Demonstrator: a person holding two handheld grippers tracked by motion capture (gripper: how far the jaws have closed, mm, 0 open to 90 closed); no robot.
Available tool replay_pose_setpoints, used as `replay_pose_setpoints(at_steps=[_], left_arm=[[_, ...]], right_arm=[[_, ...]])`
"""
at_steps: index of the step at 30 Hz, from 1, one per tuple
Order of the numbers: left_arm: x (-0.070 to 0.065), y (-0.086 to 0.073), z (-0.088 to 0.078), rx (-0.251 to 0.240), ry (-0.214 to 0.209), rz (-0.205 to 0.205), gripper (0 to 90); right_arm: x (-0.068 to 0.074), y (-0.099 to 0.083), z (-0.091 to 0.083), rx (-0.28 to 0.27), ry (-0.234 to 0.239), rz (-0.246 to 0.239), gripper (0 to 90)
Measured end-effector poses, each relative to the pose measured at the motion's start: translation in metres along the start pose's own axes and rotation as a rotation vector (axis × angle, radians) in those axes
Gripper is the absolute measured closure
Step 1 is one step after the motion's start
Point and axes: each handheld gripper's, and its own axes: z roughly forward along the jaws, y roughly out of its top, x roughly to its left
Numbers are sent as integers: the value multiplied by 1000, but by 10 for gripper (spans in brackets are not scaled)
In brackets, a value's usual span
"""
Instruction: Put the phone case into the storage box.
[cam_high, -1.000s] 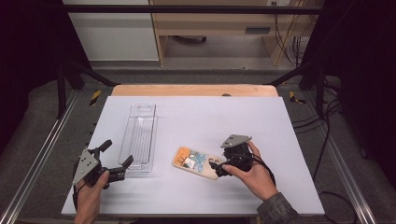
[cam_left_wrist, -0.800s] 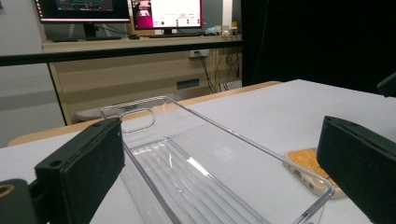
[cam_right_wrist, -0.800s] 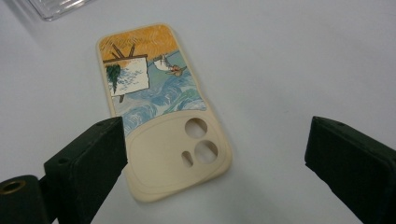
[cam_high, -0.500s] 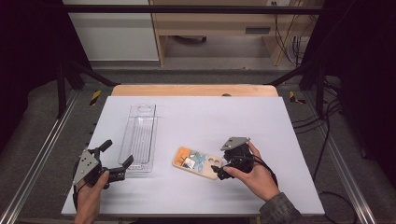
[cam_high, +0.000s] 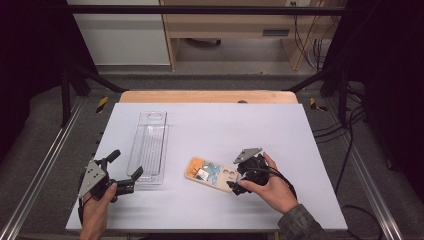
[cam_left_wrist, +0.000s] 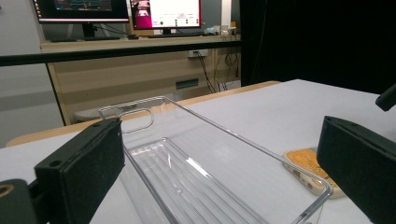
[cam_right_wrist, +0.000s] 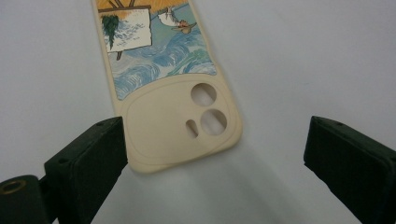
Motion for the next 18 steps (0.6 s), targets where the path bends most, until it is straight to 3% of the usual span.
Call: replay_pose_setpoints(at_steps=[18], left_arm=[[0, 0, 0, -2, 0, 1, 7]], right_arm=[[3, 5, 14, 92, 18, -37, 64]])
